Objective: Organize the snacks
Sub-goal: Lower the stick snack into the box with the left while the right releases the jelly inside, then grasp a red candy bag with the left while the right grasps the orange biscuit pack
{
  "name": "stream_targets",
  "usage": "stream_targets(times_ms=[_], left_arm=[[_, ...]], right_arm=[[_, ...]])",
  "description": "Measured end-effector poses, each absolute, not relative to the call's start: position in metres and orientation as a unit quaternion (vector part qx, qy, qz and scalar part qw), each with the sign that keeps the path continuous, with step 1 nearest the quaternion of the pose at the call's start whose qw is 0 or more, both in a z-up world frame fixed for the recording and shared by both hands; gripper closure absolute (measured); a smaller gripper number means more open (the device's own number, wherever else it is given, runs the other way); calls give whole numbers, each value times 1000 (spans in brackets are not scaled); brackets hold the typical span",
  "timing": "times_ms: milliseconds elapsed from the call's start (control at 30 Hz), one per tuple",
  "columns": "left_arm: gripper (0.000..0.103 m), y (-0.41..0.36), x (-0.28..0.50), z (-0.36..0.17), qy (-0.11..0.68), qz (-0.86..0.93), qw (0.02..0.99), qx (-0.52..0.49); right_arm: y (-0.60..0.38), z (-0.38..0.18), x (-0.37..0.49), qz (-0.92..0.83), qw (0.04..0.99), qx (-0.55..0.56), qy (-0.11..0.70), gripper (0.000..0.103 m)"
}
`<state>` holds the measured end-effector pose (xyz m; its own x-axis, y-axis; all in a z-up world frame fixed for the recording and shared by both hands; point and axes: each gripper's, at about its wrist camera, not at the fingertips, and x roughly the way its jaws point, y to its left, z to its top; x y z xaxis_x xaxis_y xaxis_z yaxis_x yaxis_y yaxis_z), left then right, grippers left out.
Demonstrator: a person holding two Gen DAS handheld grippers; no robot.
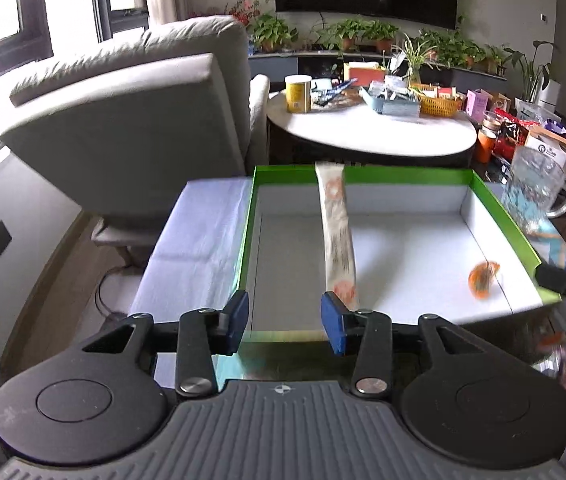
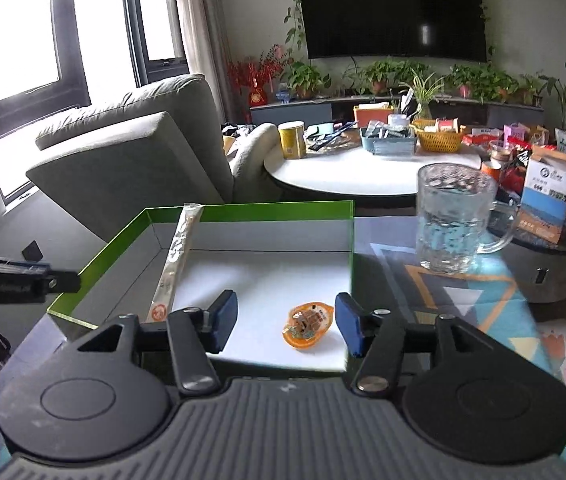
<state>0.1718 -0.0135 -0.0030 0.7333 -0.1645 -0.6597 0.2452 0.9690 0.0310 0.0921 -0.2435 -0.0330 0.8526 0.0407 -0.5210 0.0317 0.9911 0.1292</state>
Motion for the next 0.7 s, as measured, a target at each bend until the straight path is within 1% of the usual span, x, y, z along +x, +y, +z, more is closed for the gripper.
stream_targets(times_ms=[267, 467, 700], left_arm=[[65, 1, 132, -10, 377, -151, 914, 9], [62, -15, 106, -13, 389, -191, 901, 8], [60, -31, 96, -25, 408, -197, 892, 11]], right_arm=[[-261, -38, 53, -31, 957, 63, 283, 51], [-262, -48, 38, -31, 952, 71, 295, 51], [-261, -56, 18, -15, 950, 84, 300, 51]])
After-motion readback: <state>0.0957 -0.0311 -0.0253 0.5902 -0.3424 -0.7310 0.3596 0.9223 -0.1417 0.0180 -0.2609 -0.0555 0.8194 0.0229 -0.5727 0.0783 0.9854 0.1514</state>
